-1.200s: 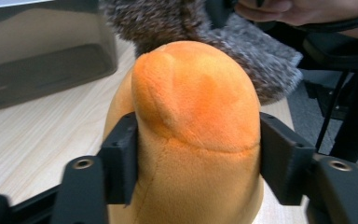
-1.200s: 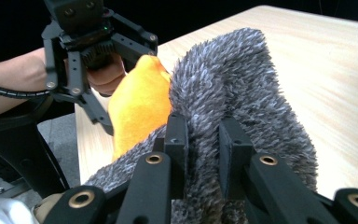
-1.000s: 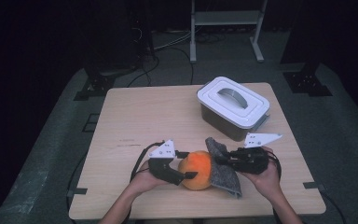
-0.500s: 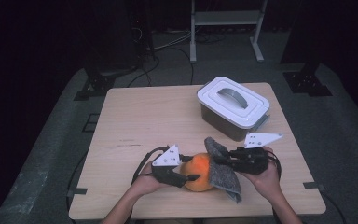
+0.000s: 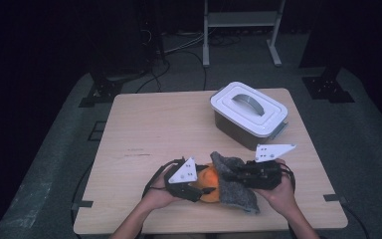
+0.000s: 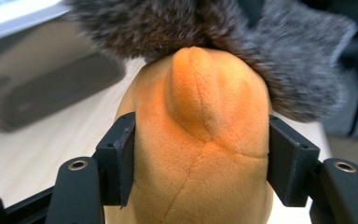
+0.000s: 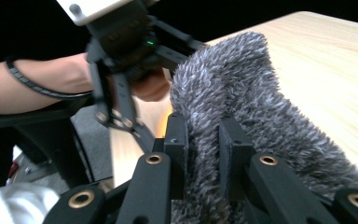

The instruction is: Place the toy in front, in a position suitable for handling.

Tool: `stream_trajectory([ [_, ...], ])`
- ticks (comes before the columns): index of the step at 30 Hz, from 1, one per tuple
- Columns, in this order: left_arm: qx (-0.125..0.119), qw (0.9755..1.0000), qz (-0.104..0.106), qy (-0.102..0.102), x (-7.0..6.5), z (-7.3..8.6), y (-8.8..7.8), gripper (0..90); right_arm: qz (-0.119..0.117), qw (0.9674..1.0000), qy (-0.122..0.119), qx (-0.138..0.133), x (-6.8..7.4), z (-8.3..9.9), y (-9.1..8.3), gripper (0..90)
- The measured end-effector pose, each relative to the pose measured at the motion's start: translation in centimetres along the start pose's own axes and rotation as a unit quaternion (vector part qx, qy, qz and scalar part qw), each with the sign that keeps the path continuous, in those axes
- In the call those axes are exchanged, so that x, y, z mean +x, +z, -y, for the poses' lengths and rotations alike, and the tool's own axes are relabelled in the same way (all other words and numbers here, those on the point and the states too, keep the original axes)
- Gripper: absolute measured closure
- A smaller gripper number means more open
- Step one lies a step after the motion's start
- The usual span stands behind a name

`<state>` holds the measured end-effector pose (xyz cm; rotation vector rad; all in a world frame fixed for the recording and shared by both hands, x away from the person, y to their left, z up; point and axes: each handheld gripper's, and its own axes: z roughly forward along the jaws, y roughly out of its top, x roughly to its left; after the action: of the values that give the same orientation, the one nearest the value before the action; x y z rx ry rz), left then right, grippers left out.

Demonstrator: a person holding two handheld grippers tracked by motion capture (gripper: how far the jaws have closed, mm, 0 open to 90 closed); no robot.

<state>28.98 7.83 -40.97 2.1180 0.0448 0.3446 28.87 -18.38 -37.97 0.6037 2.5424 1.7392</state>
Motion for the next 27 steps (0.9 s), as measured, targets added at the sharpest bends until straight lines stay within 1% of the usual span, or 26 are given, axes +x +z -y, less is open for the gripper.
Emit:
stream_trajectory([
  [1, 0.006, 0.9999, 0.000, 0.011, -0.1, 0.0, 0.0, 35.3, -0.002, 0.9999, -0.008, 0.007, 0.3, -0.1, 0.4, 75.2],
  [2, 0.007, 0.9999, 0.002, 0.014, -0.1, 0.1, -0.1, 35.4, -0.002, 0.9998, -0.014, 0.013, 0.4, -0.1, 0.6, 75.2],
  [3, 0.005, 0.9999, 0.006, 0.008, 0.0, 0.2, -0.2, 35.5, -0.004, 0.9999, -0.010, 0.013, 0.3, 0.0, 0.6, 75.2],
  [5, 0.005, 0.9999, 0.016, 0.002, 0.2, 0.5, -0.3, 35.0, -0.001, 0.9999, -0.001, 0.010, -0.2, 0.3, 0.4, 75.3],
  [8, 0.004, 0.9996, 0.025, -0.013, 0.2, 0.5, -0.3, 28.3, 0.008, 0.9998, 0.016, 0.011, -1.1, 1.0, -0.1, 75.2],
  [10, 0.000, 0.9993, 0.028, -0.024, 0.3, 0.5, -0.2, 23.9, 0.015, 0.9995, 0.023, 0.015, -1.5, 1.3, -0.4, 75.2],
  [12, -0.007, 0.9989, 0.031, -0.035, 0.5, 0.5, -0.3, 23.6, 0.023, 0.9992, 0.029, 0.017, -1.8, 1.4, -0.8, 75.2],
  [13, -0.009, 0.9989, 0.031, -0.035, 0.5, 0.5, -0.4, 25.3, 0.024, 0.9991, 0.030, 0.017, -1.9, 1.5, -0.9, 75.2],
  [15, -0.011, 0.9995, 0.018, -0.023, 0.4, 0.6, -0.5, 35.0, 0.022, 0.9991, 0.032, 0.015, -1.9, 1.5, -0.9, 75.4],
  [16, -0.012, 0.9997, 0.009, -0.018, 0.4, 0.6, -0.5, 39.2, 0.018, 0.9992, 0.035, 0.013, -1.9, 1.4, -0.9, 75.5],
  [17, -0.013, 0.9997, -0.001, -0.019, 0.5, 0.6, -0.6, 41.8, 0.017, 0.9992, 0.033, 0.012, -1.8, 1.3, -0.8, 75.5],
  [19, -0.017, 0.9993, -0.011, -0.031, 0.9, 0.6, -0.8, 43.3, 0.015, 0.9993, 0.034, 0.010, -1.6, 1.1, -0.6, 75.7],
  [20, -0.022, 0.9987, -0.017, -0.042, 1.0, 0.8, -0.9, 43.5, 0.011, 0.9993, 0.034, 0.008, -1.5, 1.1, -0.5, 75.8],
  [21, -0.023, 0.9984, -0.020, -0.048, 1.3, 0.9, -0.9, 43.6, 0.008, 0.9994, 0.032, 0.008, -1.4, 1.0, -0.3, 75.8],
  [22, -0.023, 0.9978, -0.025, -0.058, 1.5, 1.1, -1.0, 43.4, 0.006, 0.9994, 0.030, 0.013, -1.2, 1.0, 0.0, 75.8],
  [23, -0.023, 0.9969, -0.024, -0.072, 1.8, 1.2, -1.1, 42.8, 0.006, 0.9994, 0.026, 0.019, -1.0, 1.1, 0.4, 75.8],
  [24, -0.022, 0.9965, -0.018, -0.079, 1.9, 1.3, -1.1, 41.8, 0.004, 0.9994, 0.023, 0.025, -0.9, 1.1, 0.7, 75.8],
  [25, -0.018, 0.9964, -0.015, -0.081, 2.0, 1.4, -1.2, 40.3, 0.003, 0.9994, 0.021, 0.028, -0.8, 1.1, 1.0, 75.8],
  [27, -0.020, 0.9958, -0.004, -0.090, 2.0, 1.5, -1.2, 36.8, -0.002, 0.9993, 0.022, 0.030, -0.8, 1.1, 1.2, 76.0],
])
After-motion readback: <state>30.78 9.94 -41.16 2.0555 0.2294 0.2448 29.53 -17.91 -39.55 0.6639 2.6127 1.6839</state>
